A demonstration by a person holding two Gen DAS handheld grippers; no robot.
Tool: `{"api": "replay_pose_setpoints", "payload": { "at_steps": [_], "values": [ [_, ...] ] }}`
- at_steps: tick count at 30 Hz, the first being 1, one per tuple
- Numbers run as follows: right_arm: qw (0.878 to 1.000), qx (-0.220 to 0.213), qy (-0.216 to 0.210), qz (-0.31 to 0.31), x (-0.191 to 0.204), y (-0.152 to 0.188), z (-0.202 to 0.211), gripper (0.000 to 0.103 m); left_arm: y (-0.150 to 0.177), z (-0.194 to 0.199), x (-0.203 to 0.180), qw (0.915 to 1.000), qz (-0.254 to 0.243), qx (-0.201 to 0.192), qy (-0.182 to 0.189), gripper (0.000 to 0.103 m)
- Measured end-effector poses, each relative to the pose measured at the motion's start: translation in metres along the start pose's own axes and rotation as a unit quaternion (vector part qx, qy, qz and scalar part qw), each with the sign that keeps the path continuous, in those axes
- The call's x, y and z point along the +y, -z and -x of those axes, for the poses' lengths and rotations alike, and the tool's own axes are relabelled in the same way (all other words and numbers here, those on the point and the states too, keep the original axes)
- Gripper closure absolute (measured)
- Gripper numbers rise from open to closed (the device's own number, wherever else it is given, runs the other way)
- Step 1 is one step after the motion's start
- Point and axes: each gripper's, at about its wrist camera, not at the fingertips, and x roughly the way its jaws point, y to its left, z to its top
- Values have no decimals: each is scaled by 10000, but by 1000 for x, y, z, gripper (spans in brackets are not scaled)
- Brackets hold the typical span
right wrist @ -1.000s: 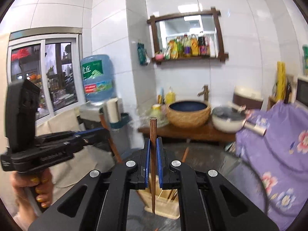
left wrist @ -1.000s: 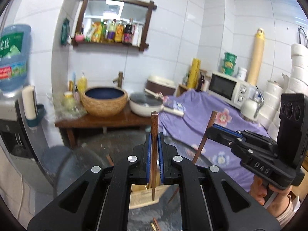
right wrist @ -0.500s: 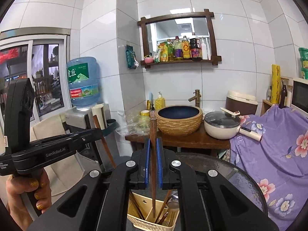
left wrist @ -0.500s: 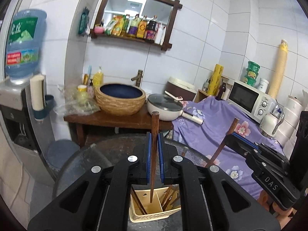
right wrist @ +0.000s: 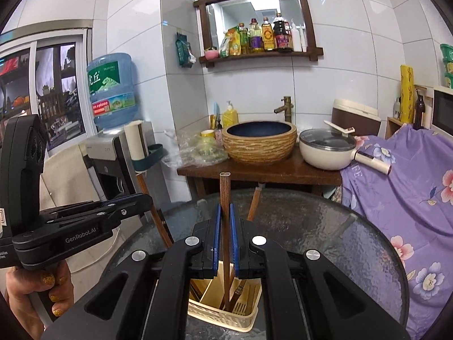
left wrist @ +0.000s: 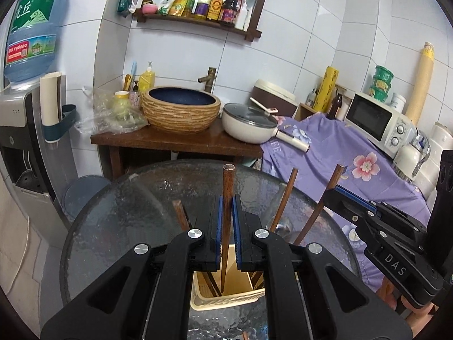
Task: Organize utensils
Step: 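Lower both chopsticks into the basket and open both tools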
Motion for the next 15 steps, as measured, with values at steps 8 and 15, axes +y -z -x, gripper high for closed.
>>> {"api": "replay_pose_setpoints", "payload": {
  "at_steps": [8, 15],
  "values": [
    [9999, 104, 26, -4, 0, 14, -9, 97, 16, -13, 3, 9999, -11, 142, -70, 96],
    [10000, 58, 25, 8, -2, 18, -9, 96, 27, -22, 5, 9996, -12, 239, -117, 96]
  ]
}}
